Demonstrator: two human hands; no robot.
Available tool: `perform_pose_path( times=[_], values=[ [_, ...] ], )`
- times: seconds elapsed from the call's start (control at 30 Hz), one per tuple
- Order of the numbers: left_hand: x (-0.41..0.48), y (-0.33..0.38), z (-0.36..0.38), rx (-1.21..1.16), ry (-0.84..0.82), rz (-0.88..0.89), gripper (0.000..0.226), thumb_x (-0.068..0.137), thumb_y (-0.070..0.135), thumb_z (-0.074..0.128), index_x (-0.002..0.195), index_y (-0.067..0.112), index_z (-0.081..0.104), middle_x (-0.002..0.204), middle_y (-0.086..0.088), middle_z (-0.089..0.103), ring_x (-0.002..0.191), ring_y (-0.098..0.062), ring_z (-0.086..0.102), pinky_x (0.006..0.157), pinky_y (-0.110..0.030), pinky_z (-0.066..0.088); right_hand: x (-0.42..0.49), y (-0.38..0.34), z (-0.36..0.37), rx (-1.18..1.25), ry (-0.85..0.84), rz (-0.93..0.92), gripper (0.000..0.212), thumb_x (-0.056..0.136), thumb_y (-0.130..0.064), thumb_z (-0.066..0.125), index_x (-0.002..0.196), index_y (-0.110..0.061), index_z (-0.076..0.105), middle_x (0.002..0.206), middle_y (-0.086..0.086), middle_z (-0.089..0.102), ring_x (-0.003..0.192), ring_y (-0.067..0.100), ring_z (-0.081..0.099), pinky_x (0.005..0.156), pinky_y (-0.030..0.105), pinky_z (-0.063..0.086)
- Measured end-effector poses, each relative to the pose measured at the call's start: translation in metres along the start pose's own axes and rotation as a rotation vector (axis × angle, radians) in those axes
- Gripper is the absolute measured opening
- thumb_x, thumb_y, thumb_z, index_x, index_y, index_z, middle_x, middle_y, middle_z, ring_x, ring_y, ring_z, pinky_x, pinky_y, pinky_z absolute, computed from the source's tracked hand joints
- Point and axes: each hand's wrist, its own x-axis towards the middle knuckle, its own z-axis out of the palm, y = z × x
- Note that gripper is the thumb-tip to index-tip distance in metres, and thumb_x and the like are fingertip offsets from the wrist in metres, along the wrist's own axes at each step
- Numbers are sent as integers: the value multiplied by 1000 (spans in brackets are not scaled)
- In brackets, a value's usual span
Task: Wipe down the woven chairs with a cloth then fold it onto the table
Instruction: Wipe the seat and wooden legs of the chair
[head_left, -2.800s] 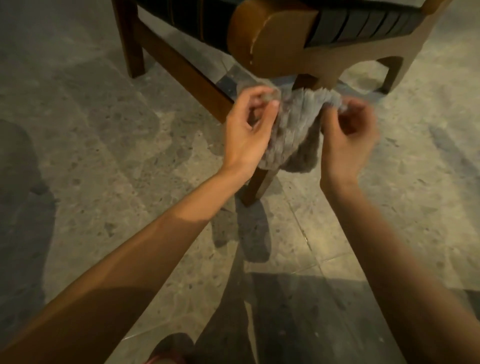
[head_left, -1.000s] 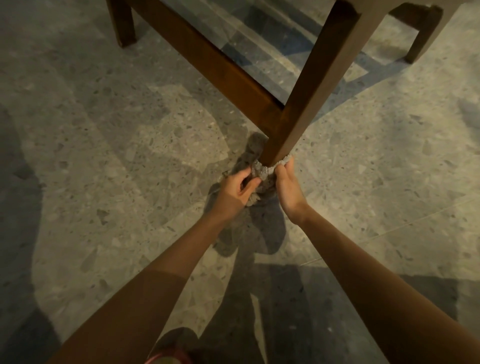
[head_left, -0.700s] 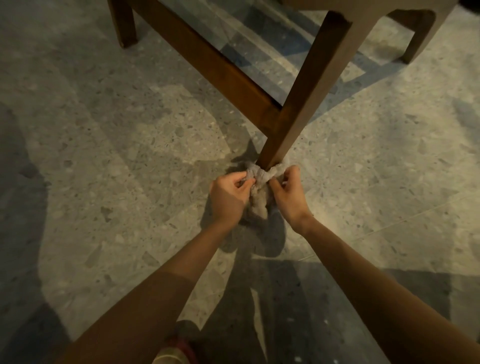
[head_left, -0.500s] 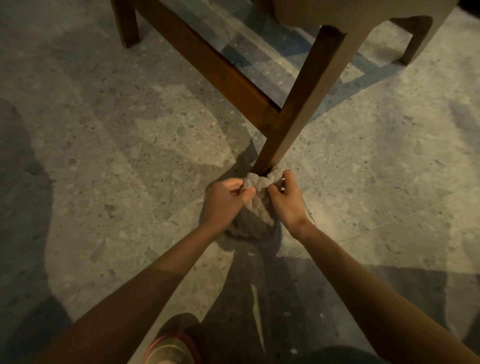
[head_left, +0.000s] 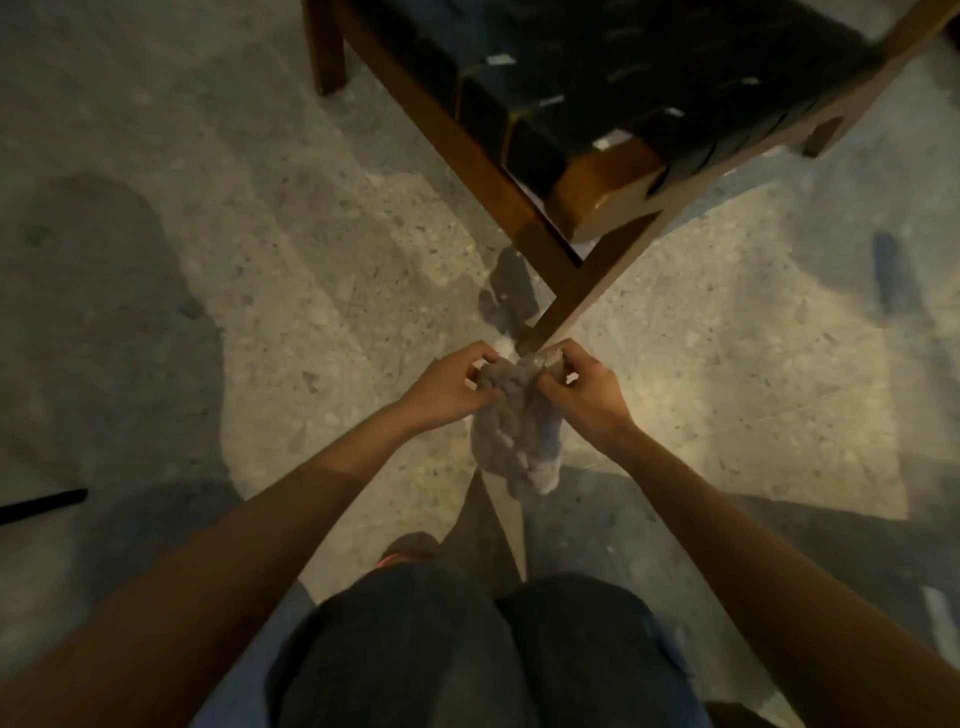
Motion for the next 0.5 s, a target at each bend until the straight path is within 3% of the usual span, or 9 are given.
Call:
perform_pose_path(
  times=[0.1,0.17,0.27,0.37,0.43,0.5],
  values=[
    [-34,27,-30,52,-29,-63,23,84,15,66,101,20,52,94,2,58,87,-16,56,65,-19,41,-26,-36,-9,-91,-79,20,13,94,-24,56,106,-29,56,94,-10,58,85,8,57,86,28,52],
    [-58,48,-51,123,-48,-78,23,84,18,66,102,19,52,98,-1,57,88,-17,54,65,-24,37,-47,-63,-19,-134,-86,-35,23,93,-26,59,116,-24,58,96,-11,57,88,7,55,83,17,47],
    [-97,86,-83,148,-38,-85,21,84,19,67,94,21,49,94,1,56,85,-19,55,66,-27,39,-73,-112,-37,-143,-91,-32,22,91,-28,62,113,-23,61,95,-12,57,90,5,53,74,4,34],
    [-136,129,-117,192,-2,-72,22,82,20,71,91,20,51,96,0,54,90,-19,55,67,-25,37,-96,-167,-60,-148,-158,33,29,90,-34,62,115,-21,61,107,-6,62,97,8,52,86,17,39],
    [-164,162,-141,224,19,-36,26,80,23,74,90,23,50,107,-2,47,97,-15,51,75,-23,38,-114,-208,-78,-134,-181,49,28,89,-36,63,114,-23,60,112,-2,63,100,12,56,92,25,42],
    [-193,196,-167,242,22,14,27,78,26,76,87,22,50,121,-3,46,109,-14,49,89,-28,42,-132,-249,-98,-134,-174,26,21,87,-36,66,107,-28,60,100,-9,63,91,8,58,84,19,44]
  ],
)
